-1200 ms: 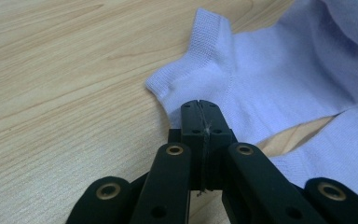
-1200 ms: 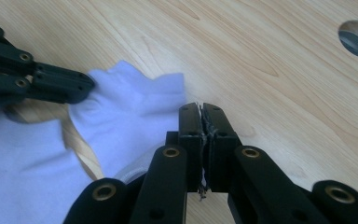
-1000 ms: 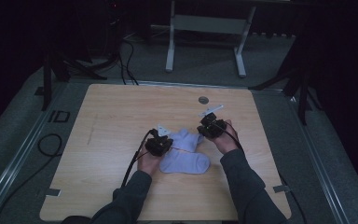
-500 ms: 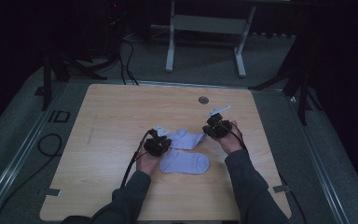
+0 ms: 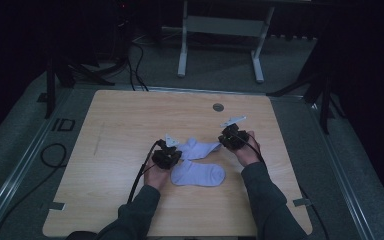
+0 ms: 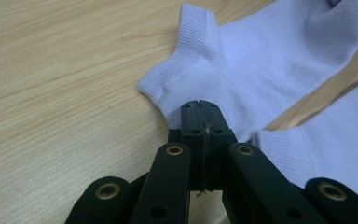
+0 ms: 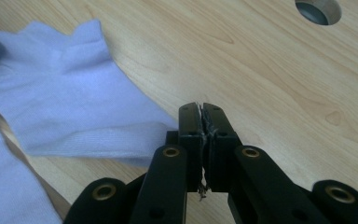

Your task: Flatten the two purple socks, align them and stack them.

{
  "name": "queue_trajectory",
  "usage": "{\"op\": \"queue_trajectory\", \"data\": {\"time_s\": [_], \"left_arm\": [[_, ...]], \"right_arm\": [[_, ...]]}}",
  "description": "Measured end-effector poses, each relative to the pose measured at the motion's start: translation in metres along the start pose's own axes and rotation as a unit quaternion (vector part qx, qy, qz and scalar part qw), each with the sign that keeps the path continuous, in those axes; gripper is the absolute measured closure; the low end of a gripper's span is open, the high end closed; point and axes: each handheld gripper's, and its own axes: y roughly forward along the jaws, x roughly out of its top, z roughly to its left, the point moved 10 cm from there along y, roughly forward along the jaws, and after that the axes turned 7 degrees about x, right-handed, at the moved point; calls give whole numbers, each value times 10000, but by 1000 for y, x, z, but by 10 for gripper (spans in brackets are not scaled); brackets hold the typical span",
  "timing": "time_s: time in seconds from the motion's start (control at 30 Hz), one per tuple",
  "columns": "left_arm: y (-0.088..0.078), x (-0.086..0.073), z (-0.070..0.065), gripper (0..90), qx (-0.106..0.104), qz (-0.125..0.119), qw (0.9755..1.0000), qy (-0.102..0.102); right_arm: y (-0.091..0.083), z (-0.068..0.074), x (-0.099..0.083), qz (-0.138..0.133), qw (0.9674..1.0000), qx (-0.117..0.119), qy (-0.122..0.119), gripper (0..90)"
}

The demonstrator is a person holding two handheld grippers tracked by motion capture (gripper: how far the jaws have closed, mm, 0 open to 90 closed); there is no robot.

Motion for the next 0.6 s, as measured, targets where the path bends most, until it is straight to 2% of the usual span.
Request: {"op": "queue_trajectory", "data": {"time_s": [0.2,0.33,0.6], "left_arm": [[-2,-2,-1,891,-43,12,10000,-21],[-4,-2,-2,875,-79,-15,9999,-62],[-20,5,-7,788,-193,-264,9994,-77]], "right_arm": [[0,-6,-9,46,9999,-127,12,863],[-6,-12,-13,28,9997,-204,109,848],[-15,4,-10,-116,9999,-42,-94,747]]}}
